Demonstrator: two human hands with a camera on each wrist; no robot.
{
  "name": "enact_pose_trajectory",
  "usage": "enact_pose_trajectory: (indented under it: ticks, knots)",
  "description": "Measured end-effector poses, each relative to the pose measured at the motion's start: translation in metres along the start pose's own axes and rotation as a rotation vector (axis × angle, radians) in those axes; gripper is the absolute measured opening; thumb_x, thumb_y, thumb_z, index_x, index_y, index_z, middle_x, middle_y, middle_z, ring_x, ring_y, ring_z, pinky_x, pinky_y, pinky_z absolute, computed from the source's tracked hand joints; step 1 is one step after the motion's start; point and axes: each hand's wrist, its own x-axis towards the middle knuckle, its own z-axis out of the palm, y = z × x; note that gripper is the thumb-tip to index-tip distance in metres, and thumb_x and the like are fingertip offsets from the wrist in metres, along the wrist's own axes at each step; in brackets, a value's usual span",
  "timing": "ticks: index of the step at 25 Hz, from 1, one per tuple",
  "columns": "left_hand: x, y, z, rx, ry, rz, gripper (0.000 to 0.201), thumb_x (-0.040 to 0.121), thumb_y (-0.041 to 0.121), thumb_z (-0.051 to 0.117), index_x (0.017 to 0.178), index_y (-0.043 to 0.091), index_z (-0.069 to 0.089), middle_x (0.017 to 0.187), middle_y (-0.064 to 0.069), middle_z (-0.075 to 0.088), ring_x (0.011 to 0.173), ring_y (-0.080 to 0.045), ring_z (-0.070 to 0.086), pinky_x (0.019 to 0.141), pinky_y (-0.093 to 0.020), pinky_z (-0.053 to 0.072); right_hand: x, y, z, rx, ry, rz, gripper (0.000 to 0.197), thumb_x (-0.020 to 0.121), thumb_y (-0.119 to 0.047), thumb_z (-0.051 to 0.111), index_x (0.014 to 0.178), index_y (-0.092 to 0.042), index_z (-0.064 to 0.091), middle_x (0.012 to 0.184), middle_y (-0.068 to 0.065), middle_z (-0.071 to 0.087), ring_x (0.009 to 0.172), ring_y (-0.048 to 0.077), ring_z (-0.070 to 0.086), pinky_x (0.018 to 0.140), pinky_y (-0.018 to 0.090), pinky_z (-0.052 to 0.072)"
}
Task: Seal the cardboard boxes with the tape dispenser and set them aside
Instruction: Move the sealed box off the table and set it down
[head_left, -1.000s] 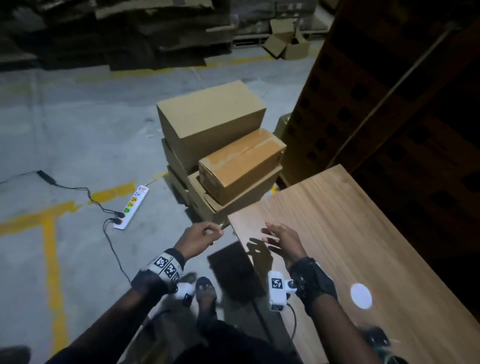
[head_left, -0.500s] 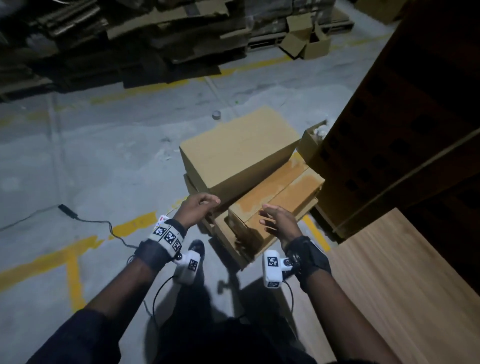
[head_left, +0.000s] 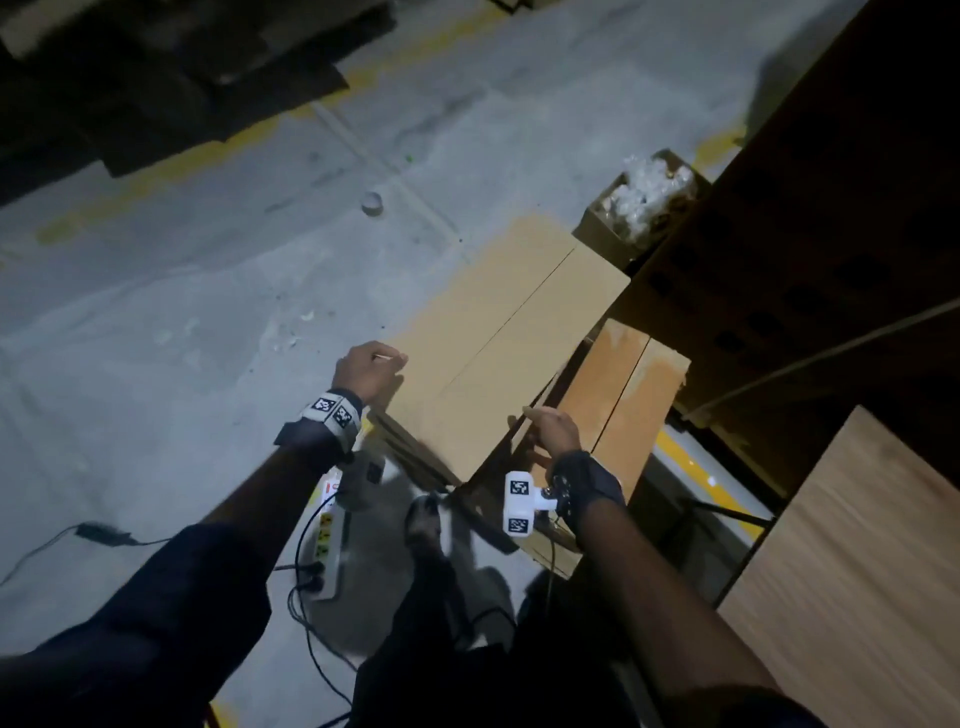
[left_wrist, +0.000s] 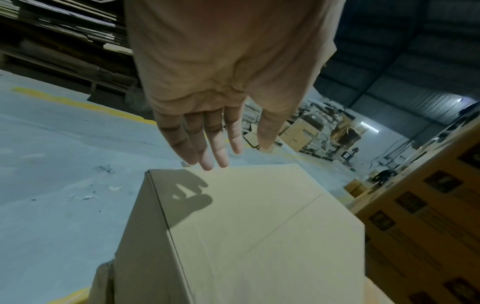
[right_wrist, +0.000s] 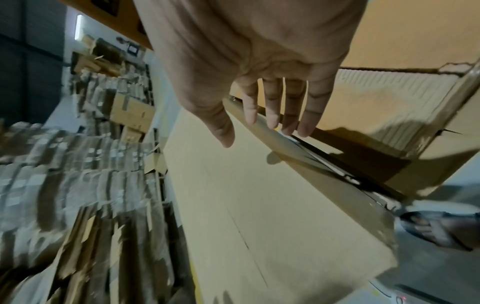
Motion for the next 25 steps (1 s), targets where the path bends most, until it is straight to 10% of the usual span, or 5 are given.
enact_pose_trajectory:
  ticks: [3, 6, 10, 19, 25]
  knots:
    - [0.035, 0.007, -0.005, 0.167, 0.030, -0.020, 0.039, 0.093, 0.041, 0.069, 0.123, 0.017, 0.067, 0.129, -0.010, 0.068, 0.121, -0.032, 0.061, 0.103, -0.036, 0.048, 0.029, 0.004, 0.022, 0.046, 0.075, 0.089, 0.059, 0.079, -0.045, 0.079, 0.121, -0.011, 0.055, 0.101, 0.013, 0.057, 0.088, 0.027, 0.057, 0.075, 0.038, 0.054]
    - [0.064, 0.003, 0.000, 0.287, -0.086, -0.073, 0.068, 0.094, 0.052, 0.065, 0.148, 0.014, 0.048, 0.150, -0.018, 0.051, 0.134, -0.039, 0.050, 0.110, -0.044, 0.042, 0.034, 0.003, 0.038, 0.149, 0.100, 0.184, 0.091, 0.088, -0.039, 0.078, 0.157, -0.012, 0.025, 0.144, 0.014, 0.047, 0.131, 0.036, 0.049, 0.106, 0.046, 0.045]
    - [0.089, -0.004, 0.016, 0.275, -0.286, -0.091, 0.103, 0.071, 0.079, 0.058, 0.155, 0.021, 0.040, 0.157, -0.013, 0.045, 0.141, -0.039, 0.044, 0.117, -0.049, 0.035, 0.042, 0.003, 0.055, 0.303, 0.026, 0.164, 0.110, 0.084, -0.047, 0.080, 0.164, -0.025, 0.007, 0.167, 0.005, 0.023, 0.150, 0.030, 0.028, 0.120, 0.046, 0.028]
    - [0.053, 0.013, 0.021, -0.044, -0.321, -0.014, 0.085, 0.089, 0.060, 0.070, 0.155, 0.018, 0.036, 0.144, 0.008, 0.045, 0.135, -0.018, 0.045, 0.113, -0.037, 0.035, 0.024, -0.022, 0.055, 0.495, -0.089, 0.103, 0.124, 0.077, -0.043, 0.080, 0.161, -0.032, -0.011, 0.166, 0.003, 0.026, 0.152, 0.022, 0.028, 0.122, 0.043, 0.017]
    - [-0.008, 0.066, -0.011, -0.214, -0.254, 0.111, 0.096, 0.076, 0.074, 0.075, 0.154, 0.038, 0.032, 0.148, 0.018, 0.047, 0.136, -0.012, 0.049, 0.117, -0.042, 0.037, -0.053, -0.091, 0.010, 0.498, -0.156, -0.159, 0.085, 0.093, -0.030, 0.071, 0.160, -0.029, 0.019, 0.127, -0.013, 0.058, 0.124, 0.009, 0.053, 0.124, 0.046, 0.018]
